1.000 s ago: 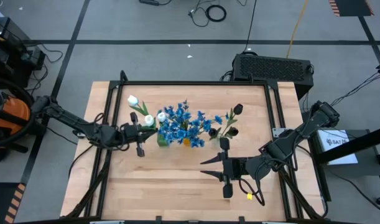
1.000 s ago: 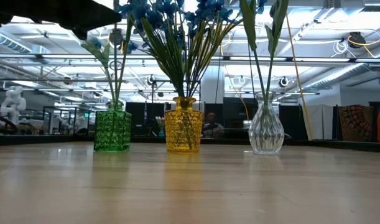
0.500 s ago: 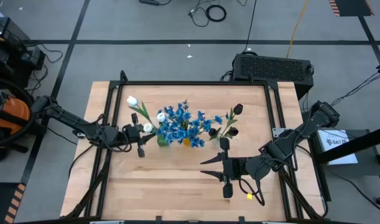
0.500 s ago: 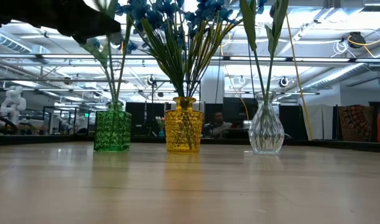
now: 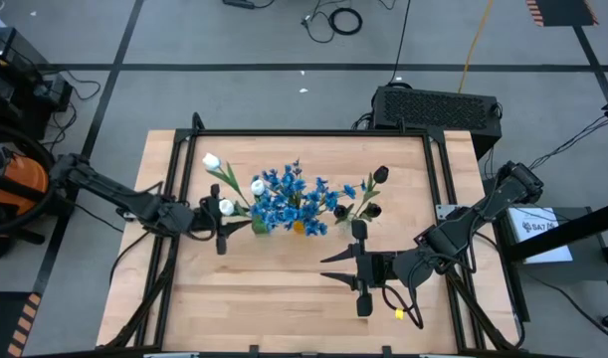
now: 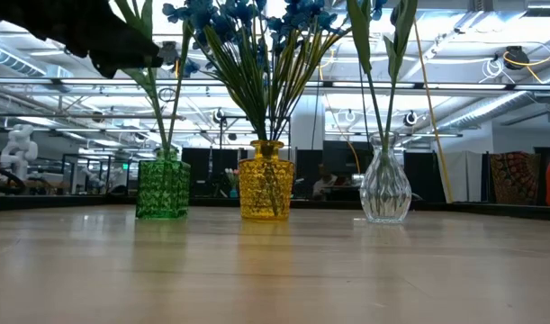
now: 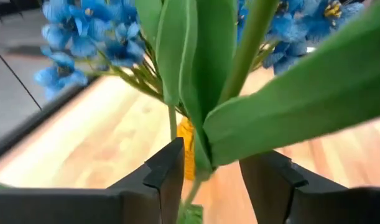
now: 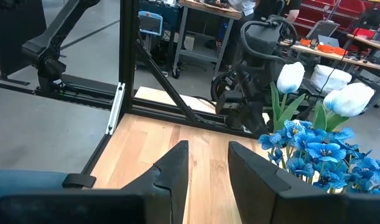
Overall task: Sort flowers into vase by color
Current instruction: Put the white flower into the green vase, then return to Home Position
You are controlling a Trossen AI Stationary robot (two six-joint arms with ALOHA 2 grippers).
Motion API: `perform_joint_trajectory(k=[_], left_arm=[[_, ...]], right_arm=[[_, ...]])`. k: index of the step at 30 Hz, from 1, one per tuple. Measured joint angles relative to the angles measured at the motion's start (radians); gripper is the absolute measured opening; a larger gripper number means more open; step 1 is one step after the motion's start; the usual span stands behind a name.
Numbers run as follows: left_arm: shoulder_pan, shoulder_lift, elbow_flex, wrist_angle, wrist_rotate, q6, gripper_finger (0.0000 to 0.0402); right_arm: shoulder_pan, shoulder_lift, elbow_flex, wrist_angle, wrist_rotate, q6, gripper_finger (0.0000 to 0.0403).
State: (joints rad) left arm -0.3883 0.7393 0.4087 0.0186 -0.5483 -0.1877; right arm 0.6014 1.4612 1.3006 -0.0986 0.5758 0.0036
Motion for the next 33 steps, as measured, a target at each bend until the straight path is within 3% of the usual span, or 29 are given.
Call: perform_joint_trajectory(k=[4, 9, 15, 33], left_arm=[[0.0, -0.004, 0.043, -0.106, 0.031, -0.077, 0.0164], [0.0, -0.007, 0.071, -0.25, 0.168, -0.137, 0.0165], [0.0, -0.041, 0.103, -0.434, 0.159, -0.248, 0.0165], [0.0, -0.133, 0.103, -0.455, 0.22, -0.278, 0.0164]], right_arm=[[0.0, 0.0, 0.0, -0.01, -0.001, 0.006, 0.0105], [0.009, -0.009, 0.0, -0.021, -0.001, 0.011, 0.0105], [0.028, -0.035, 0.0, -0.07, -0.002, 0.024, 0.0105], [0.035, -0.053, 0.0, -0.103, -0.001, 0.043, 0.0105]])
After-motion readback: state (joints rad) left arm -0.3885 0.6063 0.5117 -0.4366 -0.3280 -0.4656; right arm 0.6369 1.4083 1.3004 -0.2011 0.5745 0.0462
